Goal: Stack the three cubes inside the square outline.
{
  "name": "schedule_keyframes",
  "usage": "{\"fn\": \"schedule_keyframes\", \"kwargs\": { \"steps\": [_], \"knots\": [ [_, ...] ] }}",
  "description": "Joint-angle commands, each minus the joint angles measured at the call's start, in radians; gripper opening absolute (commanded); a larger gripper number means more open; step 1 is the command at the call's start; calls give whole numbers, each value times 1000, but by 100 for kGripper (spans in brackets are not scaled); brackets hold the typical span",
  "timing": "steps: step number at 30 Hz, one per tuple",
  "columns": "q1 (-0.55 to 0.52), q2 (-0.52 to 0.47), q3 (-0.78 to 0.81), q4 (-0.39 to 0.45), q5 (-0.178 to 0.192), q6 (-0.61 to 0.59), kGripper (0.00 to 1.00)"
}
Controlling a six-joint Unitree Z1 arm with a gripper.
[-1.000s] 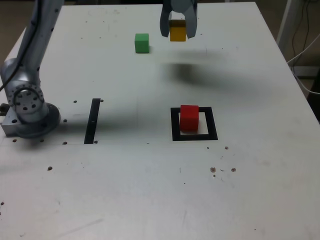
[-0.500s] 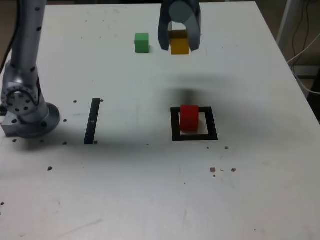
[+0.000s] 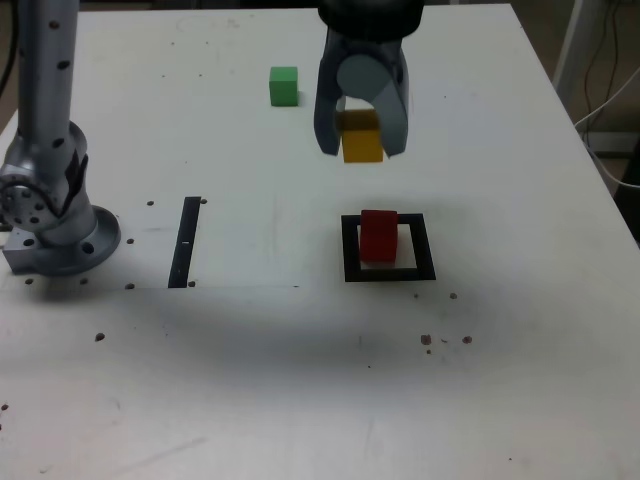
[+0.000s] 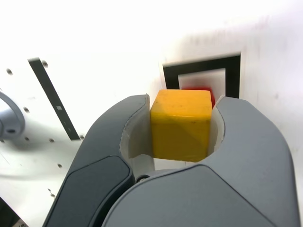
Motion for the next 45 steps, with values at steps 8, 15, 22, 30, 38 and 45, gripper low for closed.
{"fn": "schedule_keyframes", "kwargs": {
  "steps": [8,15,22,30,38,45],
  "knots": [
    [-54,20,32,-45,-33,-71,24],
    [-56,53,40,-67,-51,-75,24],
    [-57,82,48,-86,-68,-75,24],
    [-61,102,57,-106,-82,-73,24],
    [-63,108,78,-126,-91,-73,25],
    [-63,110,105,-170,-110,-57,84]
  ]
}}
